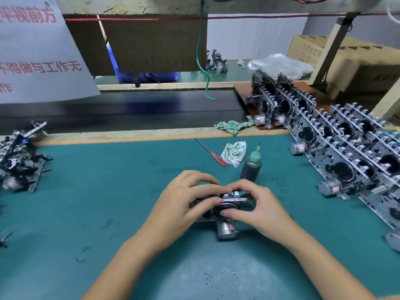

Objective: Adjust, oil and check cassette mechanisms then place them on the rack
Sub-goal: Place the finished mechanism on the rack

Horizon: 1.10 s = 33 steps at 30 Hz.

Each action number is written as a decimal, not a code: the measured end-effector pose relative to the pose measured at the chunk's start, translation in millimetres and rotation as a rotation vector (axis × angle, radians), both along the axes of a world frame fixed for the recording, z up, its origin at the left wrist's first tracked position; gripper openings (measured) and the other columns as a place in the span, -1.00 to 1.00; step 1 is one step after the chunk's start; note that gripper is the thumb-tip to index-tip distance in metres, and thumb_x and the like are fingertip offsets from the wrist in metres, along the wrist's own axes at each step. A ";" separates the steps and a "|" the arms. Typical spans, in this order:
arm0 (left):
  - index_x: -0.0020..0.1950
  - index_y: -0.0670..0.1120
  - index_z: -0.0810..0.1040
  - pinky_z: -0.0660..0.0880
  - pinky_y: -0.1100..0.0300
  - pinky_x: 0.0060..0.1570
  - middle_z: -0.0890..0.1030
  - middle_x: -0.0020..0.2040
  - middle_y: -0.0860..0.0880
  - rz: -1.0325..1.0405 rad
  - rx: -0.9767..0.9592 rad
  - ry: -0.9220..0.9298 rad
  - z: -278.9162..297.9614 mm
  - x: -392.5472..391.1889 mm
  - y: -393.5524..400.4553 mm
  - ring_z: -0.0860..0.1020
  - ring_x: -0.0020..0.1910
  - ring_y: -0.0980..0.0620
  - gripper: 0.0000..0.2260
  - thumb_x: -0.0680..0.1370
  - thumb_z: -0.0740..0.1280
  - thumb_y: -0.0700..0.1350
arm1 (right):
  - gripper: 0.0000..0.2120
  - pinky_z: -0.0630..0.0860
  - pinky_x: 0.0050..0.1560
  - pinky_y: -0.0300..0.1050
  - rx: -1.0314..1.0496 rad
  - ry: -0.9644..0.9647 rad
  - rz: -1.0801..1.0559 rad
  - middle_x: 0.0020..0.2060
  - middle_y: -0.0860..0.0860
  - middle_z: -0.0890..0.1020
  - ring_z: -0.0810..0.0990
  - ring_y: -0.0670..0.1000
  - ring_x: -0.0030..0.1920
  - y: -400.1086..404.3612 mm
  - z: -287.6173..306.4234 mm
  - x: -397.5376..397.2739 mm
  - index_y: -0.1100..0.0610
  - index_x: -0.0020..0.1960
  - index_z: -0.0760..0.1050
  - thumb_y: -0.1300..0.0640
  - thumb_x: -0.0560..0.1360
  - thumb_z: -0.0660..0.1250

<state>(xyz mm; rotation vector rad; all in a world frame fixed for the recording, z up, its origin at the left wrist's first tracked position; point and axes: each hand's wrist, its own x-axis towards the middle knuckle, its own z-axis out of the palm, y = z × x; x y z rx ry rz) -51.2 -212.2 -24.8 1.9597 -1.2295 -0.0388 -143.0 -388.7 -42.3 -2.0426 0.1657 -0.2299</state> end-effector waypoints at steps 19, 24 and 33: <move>0.21 0.33 0.49 0.26 0.39 0.25 0.54 0.15 0.29 -0.035 -0.049 0.070 -11.0 5.1 1.0 0.35 0.28 0.24 -0.71 0.53 0.28 0.04 | -0.56 0.34 0.12 -0.27 -0.498 -0.100 -0.047 -0.03 -0.26 0.56 0.45 -0.21 0.06 4.2 0.7 -13.7 -0.04 0.15 0.55 -0.22 0.35 0.41; 0.14 0.29 0.58 0.28 0.39 0.24 0.56 0.11 0.27 -0.021 -0.058 0.030 -12.1 5.1 0.5 0.38 0.26 0.23 -0.79 0.54 0.29 0.07 | -0.54 0.34 -0.16 -0.18 -0.757 -0.216 -0.168 -0.28 -0.07 0.59 0.51 -0.02 -0.21 6.6 -10.6 -30.6 0.12 -0.12 0.61 -0.25 0.42 0.19; 0.19 0.28 0.55 0.29 0.39 0.23 0.56 0.11 0.27 -0.043 -0.061 0.021 -12.4 8.4 -1.3 0.39 0.24 0.26 -0.76 0.55 0.29 0.06 | -0.60 0.30 -0.20 -0.25 -0.860 -0.248 -0.151 -0.40 -0.09 0.53 0.42 -0.09 -0.25 3.4 -11.8 -28.5 0.08 -0.32 0.57 -0.25 0.35 0.24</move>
